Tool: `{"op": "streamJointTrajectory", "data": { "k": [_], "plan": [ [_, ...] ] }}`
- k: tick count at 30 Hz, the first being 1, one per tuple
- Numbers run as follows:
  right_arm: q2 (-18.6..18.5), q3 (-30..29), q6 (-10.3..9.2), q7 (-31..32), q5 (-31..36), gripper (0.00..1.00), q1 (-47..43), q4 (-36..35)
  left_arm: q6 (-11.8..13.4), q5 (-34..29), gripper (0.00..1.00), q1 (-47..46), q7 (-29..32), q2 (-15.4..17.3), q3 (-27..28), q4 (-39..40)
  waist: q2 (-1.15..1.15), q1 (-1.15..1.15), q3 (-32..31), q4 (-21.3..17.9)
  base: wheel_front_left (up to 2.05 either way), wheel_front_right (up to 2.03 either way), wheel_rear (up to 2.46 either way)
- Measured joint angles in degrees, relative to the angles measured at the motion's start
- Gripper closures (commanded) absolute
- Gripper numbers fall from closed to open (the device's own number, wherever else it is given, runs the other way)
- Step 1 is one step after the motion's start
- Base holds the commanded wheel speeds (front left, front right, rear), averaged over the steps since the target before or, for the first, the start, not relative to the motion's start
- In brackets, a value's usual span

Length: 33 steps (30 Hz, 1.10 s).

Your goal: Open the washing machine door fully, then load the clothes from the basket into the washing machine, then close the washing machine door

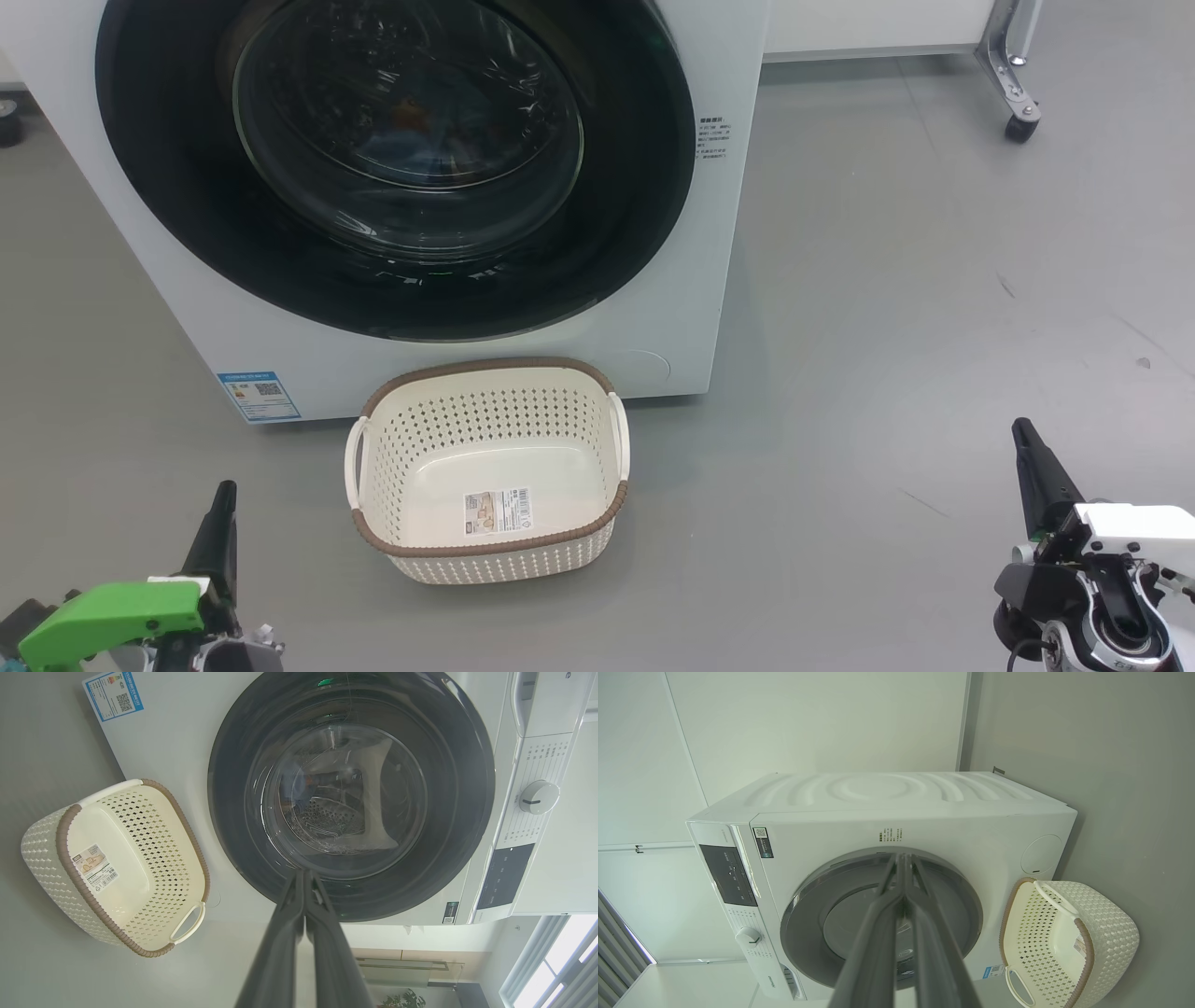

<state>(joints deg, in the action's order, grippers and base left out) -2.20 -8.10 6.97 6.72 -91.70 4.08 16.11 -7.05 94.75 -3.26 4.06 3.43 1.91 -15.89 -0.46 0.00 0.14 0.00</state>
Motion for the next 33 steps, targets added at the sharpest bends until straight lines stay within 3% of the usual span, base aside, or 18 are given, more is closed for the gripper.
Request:
{"op": "streamJointTrajectory", "data": {
  "k": [33],
  "plan": [
    [0.0,0.0,0.00,0.0,0.0,1.00,0.0,0.0,0.0,0.0,1.00,0.0,0.0,0.0,0.1,0.0,0.00,0.00,0.0,0.0,0.00,0.00,0.00]
  ]
}}
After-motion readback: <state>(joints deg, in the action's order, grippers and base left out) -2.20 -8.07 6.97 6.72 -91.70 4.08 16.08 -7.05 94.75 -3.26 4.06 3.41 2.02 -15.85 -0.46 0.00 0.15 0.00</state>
